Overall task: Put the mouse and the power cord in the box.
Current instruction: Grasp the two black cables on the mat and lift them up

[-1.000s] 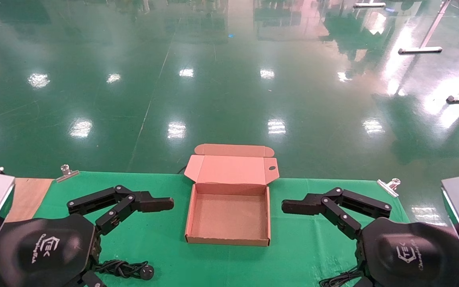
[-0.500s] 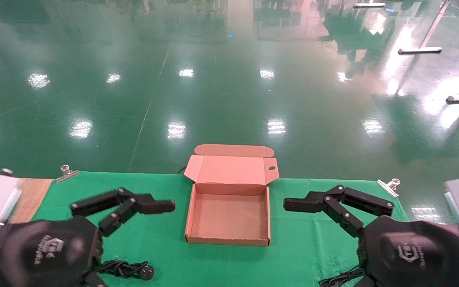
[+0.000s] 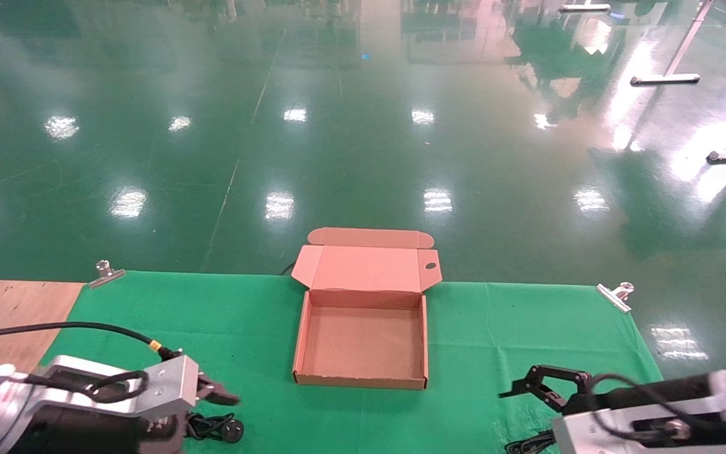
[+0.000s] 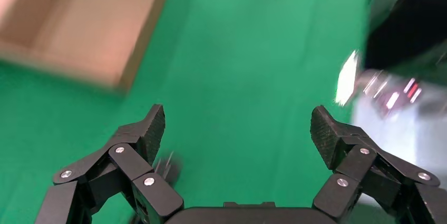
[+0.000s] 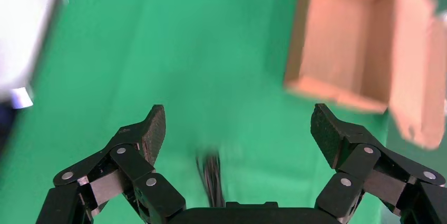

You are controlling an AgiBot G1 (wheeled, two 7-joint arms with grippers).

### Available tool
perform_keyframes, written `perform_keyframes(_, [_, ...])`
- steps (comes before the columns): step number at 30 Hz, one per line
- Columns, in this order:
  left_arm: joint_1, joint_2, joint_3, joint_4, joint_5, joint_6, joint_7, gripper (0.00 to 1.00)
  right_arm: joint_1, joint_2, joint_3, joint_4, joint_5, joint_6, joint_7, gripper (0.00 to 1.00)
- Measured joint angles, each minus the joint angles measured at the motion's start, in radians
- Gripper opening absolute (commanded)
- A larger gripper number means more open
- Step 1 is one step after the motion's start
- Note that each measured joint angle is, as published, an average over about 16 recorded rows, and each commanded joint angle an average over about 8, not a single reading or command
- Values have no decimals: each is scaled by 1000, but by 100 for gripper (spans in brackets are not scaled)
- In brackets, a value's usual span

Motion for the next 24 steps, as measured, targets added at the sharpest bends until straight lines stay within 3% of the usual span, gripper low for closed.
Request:
perform_keyframes(6, [-77, 96, 104, 180, 248, -86, 47, 100, 48, -86, -88, -99, -239, 87, -100, 100])
perform_keyframes(11, [-106, 174, 152, 324, 366, -184, 106, 100, 69, -162, -129, -235, -345, 167, -178, 100])
perform_keyframes(17, [-117, 251, 163, 479, 399, -287, 199, 100, 99, -247, -148, -440, -377, 228, -278, 100])
perform_keyframes(24, [-131, 303, 139, 631, 360, -348, 319, 100, 142, -325, -143, -674, -358, 269, -396, 99])
